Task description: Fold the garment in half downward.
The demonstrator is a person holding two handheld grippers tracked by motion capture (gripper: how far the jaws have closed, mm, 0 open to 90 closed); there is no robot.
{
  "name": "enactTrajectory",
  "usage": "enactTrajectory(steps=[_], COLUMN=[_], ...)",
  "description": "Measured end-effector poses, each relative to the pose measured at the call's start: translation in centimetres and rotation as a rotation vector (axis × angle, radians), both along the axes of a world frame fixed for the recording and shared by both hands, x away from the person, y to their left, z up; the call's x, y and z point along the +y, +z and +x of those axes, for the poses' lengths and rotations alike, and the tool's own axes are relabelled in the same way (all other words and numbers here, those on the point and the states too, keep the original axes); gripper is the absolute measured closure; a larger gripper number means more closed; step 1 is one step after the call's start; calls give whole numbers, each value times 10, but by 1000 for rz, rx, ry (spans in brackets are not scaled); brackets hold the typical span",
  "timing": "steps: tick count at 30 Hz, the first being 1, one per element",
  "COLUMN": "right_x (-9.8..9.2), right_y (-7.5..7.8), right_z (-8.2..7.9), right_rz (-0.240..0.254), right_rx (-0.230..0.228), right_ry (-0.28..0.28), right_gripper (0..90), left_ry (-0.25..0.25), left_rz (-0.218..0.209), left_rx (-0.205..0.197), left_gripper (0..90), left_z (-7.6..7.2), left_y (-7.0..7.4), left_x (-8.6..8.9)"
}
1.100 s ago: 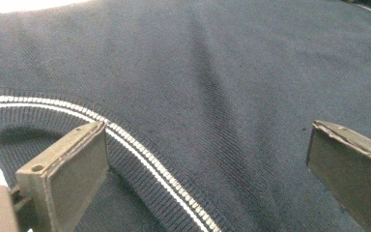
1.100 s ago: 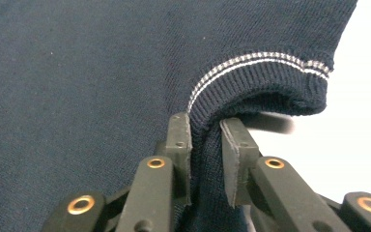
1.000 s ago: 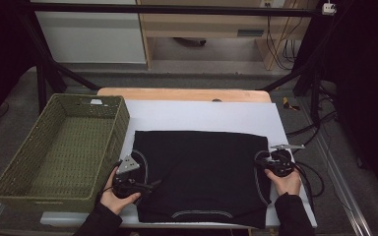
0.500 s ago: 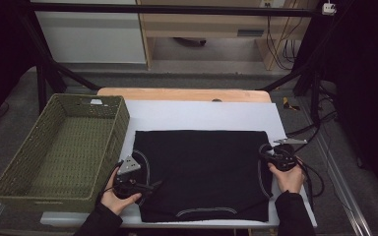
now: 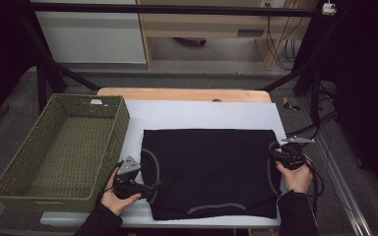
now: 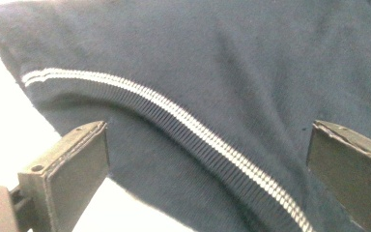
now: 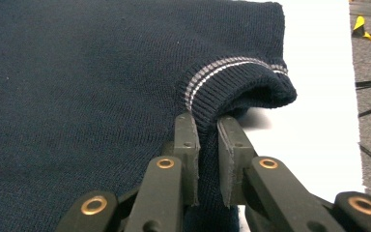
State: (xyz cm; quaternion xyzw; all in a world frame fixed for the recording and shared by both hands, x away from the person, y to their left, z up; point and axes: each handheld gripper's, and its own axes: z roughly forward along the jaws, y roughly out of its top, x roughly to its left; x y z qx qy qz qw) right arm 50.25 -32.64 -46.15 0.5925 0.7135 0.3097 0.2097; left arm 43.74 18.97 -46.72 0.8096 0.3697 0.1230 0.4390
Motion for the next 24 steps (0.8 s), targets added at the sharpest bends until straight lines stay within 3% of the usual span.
enactTrajectory(steps=[7,15,24], right_x=[-8,-24,-24], right_y=[0,0,-6], right_z=[2,-1,1], right_rz=[-15,-22,-35], right_rx=[-9,-26,-38], right_ry=[-8,-54,-35], right_gripper=[806,805,801], left_ry=[-3,-12,-19], left_rz=[2,3,5], left_rx=[-5,-3,-4], left_gripper=[11,11,11], left_z=[0,-1,-1], left_y=[1,0,0], left_x=[0,-1,-2])
